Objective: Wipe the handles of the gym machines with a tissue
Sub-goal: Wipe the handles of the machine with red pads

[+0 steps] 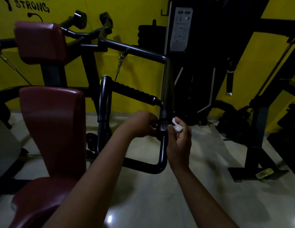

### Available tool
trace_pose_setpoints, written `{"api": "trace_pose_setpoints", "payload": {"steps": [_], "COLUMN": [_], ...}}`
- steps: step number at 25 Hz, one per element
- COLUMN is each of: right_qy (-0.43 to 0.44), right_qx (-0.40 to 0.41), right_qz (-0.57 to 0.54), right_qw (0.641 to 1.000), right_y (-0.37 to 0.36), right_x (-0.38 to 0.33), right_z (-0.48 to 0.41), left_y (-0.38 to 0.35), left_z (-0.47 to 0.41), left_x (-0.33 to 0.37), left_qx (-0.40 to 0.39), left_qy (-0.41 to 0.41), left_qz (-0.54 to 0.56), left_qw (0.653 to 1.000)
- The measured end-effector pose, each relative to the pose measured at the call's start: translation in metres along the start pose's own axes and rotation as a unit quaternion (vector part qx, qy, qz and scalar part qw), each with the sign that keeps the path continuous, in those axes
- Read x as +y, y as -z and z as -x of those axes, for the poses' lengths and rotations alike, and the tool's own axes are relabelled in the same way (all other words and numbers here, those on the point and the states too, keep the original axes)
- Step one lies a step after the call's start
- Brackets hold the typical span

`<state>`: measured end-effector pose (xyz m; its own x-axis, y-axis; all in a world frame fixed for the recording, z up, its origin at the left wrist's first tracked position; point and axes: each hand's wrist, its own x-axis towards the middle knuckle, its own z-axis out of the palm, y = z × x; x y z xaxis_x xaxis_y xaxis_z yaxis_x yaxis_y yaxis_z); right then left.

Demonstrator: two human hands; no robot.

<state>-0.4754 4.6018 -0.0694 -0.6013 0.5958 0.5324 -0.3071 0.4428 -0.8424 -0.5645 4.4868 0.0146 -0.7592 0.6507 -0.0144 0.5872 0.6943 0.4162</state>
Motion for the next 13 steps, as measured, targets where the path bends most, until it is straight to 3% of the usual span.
{"api": "trace_pose_setpoints", "payload": {"steps": [2,13], "right_qy": [-0.015,-0.001], "right_qx": [-0.002,-0.043], "right_qz": [-0.010,0.013], "right_qw": [1.000,0.999], "right_y": [-0.001,-0.001], "right_x": [0.000,0.005], "right_z": [-0.002,-0.022], "left_y": [-0.001,-0.011], "left_z": [-0.001,-0.008], "left_x": [-0.001,0.007], "left_qx": [0.017,0.070], "left_qy": [0.001,0.045], "left_qz": [-0.011,0.166], "left_qw": [1.000,0.983]}}
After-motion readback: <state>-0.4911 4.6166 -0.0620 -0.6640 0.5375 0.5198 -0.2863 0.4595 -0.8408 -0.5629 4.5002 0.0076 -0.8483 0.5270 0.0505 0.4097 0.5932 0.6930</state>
